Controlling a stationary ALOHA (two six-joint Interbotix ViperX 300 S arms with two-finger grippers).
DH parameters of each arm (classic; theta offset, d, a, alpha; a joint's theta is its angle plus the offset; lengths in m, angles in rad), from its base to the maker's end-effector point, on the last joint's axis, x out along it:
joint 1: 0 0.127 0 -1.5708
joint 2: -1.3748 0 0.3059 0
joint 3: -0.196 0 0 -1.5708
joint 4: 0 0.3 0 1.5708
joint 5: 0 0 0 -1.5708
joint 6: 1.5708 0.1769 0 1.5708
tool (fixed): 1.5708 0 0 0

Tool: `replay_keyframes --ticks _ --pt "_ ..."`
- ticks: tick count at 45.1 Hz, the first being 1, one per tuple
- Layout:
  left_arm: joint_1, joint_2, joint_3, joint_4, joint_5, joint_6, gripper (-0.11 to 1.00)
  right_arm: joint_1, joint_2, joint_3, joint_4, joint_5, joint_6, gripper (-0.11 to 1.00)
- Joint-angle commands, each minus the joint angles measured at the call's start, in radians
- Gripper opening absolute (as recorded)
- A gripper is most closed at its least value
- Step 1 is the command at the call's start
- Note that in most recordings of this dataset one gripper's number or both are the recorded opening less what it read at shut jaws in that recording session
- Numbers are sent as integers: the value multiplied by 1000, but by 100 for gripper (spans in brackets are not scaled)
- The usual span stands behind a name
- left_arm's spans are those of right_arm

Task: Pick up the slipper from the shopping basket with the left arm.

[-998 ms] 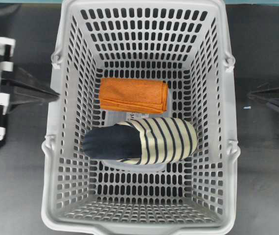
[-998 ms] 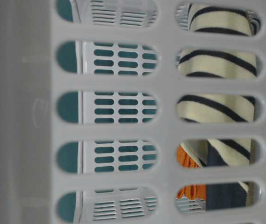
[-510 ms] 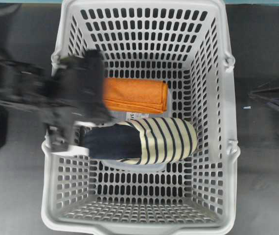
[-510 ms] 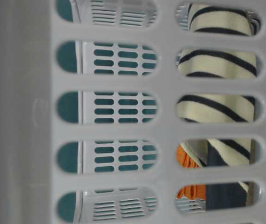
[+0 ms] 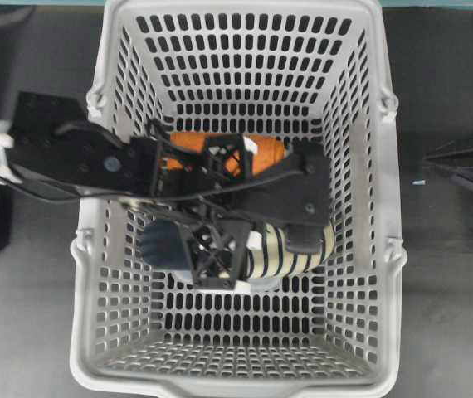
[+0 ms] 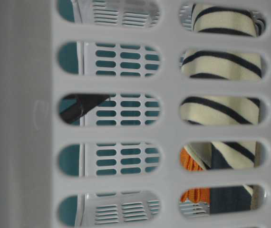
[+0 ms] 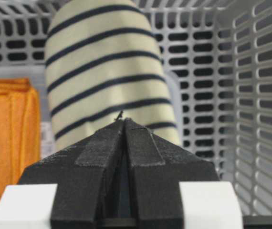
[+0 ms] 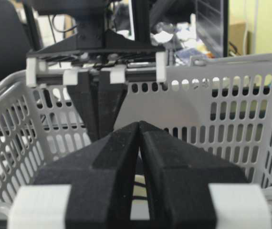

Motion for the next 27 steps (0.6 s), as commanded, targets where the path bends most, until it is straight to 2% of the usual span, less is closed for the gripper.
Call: replay_keyframes --ticks 1,7,8,10,13,16,27 --pt "-2 3 -29 3 20 -5 8 0 5 -6 3 -5 2 0" --pt "-8 29 -38 3 57 -9 46 0 3 -2 3 -3 2 0" --pt "-9 40 -44 3 71 -8 56 0 3 -2 3 -3 2 0" --pt "-11 54 -52 3 84 -11 70 2 3 0 3 -3 2 0" --pt "-14 80 -63 3 98 -18 84 0 3 2 3 -5 2 0" --pt "-17 103 -66 3 100 -21 91 2 3 2 3 -6 2 0" --pt "-2 181 -32 3 129 -32 91 0 3 6 3 -5 0 0"
